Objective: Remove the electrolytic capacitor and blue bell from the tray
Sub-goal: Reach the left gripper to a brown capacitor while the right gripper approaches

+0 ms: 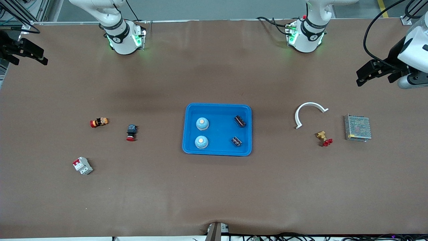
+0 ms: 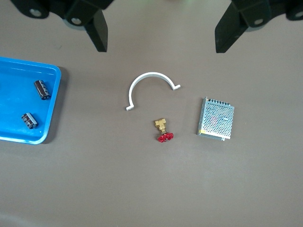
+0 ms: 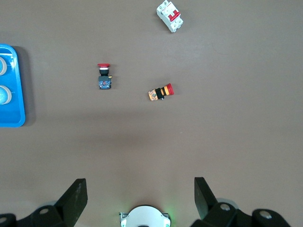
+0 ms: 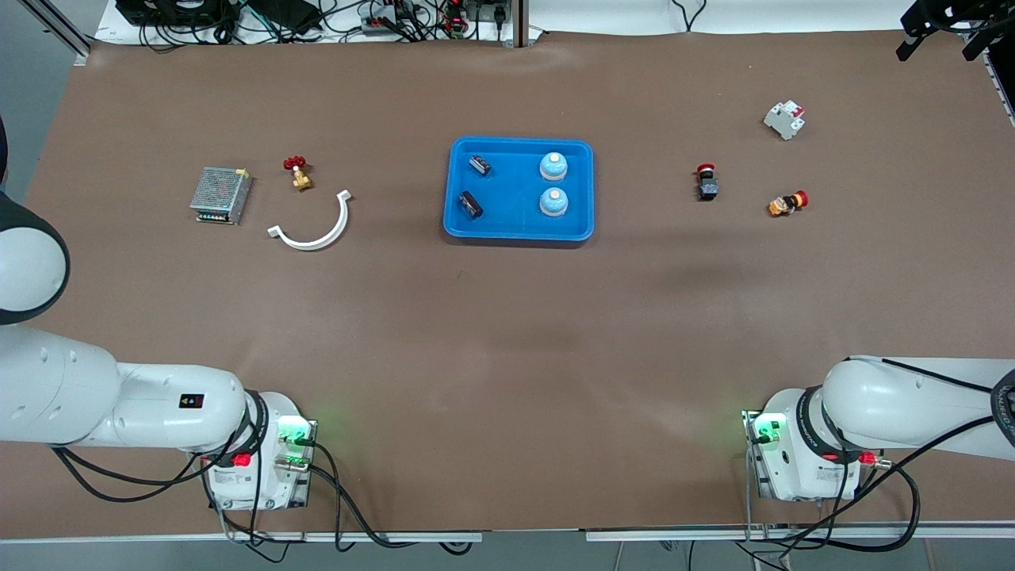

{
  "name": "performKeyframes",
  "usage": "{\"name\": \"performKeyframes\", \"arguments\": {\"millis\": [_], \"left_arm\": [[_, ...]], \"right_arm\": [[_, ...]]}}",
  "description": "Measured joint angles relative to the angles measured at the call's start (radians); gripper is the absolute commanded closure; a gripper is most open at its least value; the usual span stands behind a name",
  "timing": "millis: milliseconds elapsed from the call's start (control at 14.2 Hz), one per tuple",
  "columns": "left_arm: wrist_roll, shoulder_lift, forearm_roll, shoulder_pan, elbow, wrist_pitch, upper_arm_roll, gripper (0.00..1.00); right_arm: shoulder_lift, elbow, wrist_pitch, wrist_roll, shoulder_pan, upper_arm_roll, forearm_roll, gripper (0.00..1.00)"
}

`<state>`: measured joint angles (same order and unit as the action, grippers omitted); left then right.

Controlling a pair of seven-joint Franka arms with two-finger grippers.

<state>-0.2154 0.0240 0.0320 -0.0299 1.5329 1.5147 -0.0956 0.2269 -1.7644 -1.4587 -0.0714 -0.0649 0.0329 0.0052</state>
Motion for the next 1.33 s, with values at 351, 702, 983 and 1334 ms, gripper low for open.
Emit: {"name": "performKeyframes", "arguments": {"millis": [351,702,983,1334], "left_arm": [[0.0,0.0,0.0,0.0,-0.001,0.0,0.0,0.0],[-0.025,-0.065,0.0,-0.023,0.009,0.007,-0.01,0.0],[-0.245,-0.118,-0.002,-0.055,0.11,0.159,-0.09,0.0],[-0.562,-0.177,-0.002,-0.068,0.28,0.41,-0.224,0.01]], "right_arm": [[0.0,0.0,-0.001,0.0,0.004,-0.009,0.0,0.0],[-0.002,0.0,-0.002,0.0,0.02,-0.015,0.0,0.0],[-0.016,0.0,-0.028,0.005,0.022,-0.015,0.028,0.0],[-0.035,0.003,-0.051,0.04,0.076,-0.019,0.06,0.0]]}}
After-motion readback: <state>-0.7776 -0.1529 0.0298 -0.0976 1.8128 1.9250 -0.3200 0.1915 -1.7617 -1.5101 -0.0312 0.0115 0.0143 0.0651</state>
